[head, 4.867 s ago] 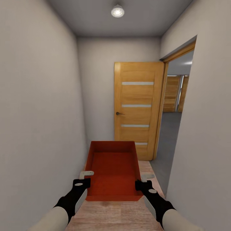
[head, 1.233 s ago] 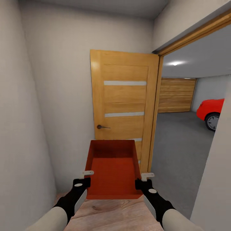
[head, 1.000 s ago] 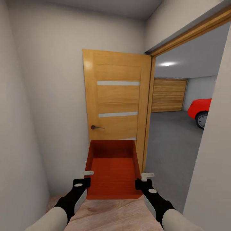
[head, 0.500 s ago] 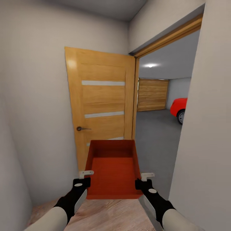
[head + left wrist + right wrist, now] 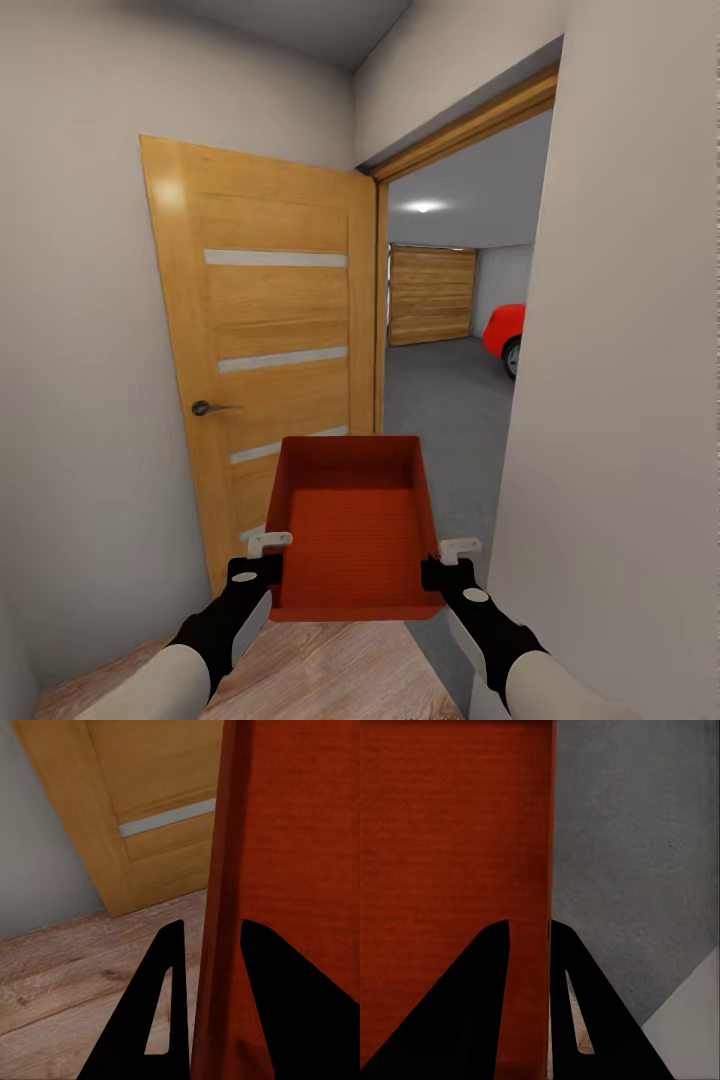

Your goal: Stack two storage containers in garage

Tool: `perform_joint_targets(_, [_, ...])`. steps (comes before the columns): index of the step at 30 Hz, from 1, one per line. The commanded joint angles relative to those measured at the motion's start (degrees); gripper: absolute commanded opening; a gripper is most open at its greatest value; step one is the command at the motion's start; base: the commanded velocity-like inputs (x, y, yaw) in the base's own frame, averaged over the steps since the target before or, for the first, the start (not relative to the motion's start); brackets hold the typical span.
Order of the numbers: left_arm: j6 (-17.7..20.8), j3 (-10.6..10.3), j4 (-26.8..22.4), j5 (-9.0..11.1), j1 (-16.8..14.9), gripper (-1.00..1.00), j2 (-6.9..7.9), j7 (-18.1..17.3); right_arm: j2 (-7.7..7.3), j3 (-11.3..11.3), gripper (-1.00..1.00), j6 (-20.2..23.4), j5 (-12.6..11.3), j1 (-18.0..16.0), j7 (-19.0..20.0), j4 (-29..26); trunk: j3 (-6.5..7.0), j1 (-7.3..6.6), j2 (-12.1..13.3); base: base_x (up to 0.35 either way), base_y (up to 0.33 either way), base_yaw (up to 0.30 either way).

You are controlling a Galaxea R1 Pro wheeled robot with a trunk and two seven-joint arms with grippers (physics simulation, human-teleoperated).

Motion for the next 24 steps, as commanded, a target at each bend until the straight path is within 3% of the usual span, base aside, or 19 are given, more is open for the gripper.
perform_joint_targets(1, [-2.12,3.42,-0.33,0.53,-0.02,-1.00,0.61,0.46,-0.07,-0.39,-1.00,-0.08,-1.44,-0.03,-0.12,0.14,-0.03,0.03,-0.05,0.076,0.251,-0.100])
perform_joint_targets(15, [-2.16,3.42,-0.33,0.52,-0.03,-1.00,0.66,0.46,-0.12,-0.41,-1.00,-0.12,-1.52,-0.03,-0.06,0.14,-0.03,0.03,-0.05,0.101,0.321,-0.020])
perform_joint_targets(24, [-2.16,3.42,-0.33,0.54,-0.01,-1.00,0.66,0.46,-0.05,-0.40,-1.00,0.00,-1.56,-0.03,-0.12,0.14,-0.03,0.03,-0.05,0.109,0.334,-0.220])
